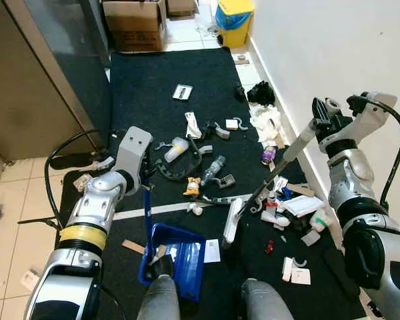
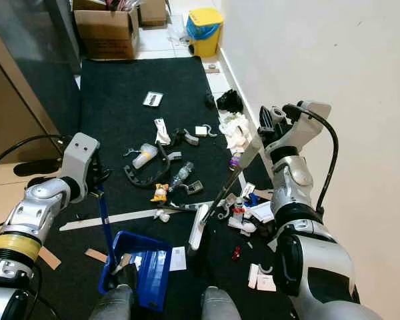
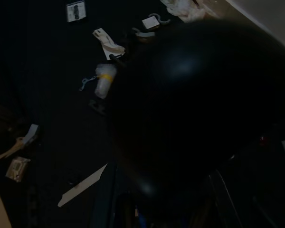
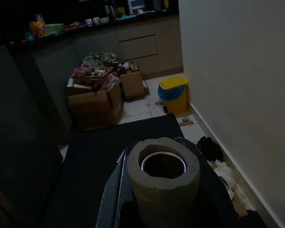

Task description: Sweep floor

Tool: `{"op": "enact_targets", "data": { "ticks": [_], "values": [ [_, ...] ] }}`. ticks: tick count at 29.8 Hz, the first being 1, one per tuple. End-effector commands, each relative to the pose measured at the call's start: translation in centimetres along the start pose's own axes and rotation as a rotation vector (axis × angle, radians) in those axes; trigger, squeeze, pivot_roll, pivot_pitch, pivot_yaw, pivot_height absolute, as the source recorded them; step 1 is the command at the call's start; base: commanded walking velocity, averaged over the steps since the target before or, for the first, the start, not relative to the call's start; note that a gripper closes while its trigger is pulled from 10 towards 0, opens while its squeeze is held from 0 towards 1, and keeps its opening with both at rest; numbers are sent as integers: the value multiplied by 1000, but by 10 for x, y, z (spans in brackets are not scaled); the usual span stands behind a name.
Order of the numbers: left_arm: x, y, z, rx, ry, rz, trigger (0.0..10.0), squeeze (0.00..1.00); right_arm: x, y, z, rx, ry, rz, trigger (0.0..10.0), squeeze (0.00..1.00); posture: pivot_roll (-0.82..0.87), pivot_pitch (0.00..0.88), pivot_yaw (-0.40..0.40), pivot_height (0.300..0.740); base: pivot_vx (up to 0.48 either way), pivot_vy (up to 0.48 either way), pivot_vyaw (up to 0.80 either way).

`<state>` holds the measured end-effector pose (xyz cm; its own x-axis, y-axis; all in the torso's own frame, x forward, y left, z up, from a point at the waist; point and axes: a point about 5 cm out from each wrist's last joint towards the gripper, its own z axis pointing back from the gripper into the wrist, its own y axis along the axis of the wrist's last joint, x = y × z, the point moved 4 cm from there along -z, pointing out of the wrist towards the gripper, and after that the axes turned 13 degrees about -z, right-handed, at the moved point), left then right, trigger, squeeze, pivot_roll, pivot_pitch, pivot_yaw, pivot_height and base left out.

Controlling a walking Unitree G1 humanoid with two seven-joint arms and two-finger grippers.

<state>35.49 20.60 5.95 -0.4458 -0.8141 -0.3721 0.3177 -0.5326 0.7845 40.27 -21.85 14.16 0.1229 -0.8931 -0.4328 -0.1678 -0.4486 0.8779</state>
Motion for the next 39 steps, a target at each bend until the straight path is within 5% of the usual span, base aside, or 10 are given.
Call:
{"op": "enact_targets", "data": {
  "ticks": [1,15,19,21,23,27,39],
  "values": [
    [-12,-3,3,-10,59,-49,10000,0,1,4,-1,17,-4,8,10000,0,89,41,-69,740,0,0,0],
    [-18,14,2,164,281,-108,10000,0,4,6,0,18,-7,15,10000,0,81,47,-71,740,0,0,0],
    [-9,12,-3,170,264,-90,10000,0,4,5,0,17,-7,15,10000,0,81,47,-71,740,0,0,0],
    [12,11,-10,202,185,-31,10000,0,3,4,0,16,-4,15,10000,0,81,48,-71,740,0,0,0],
    [12,11,-10,202,185,-31,10000,0,3,4,0,16,-4,15,10000,0,81,48,-71,740,0,0,0],
    [39,10,-17,221,66,-11,10000,0,3,4,1,15,-3,20,10000,0,73,47,-66,740,0,0,0],
    [34,3,-18,164,60,-48,10000,0,6,7,1,20,-10,25,10000,0,75,45,-66,740,0,0,0]
  ]
}}
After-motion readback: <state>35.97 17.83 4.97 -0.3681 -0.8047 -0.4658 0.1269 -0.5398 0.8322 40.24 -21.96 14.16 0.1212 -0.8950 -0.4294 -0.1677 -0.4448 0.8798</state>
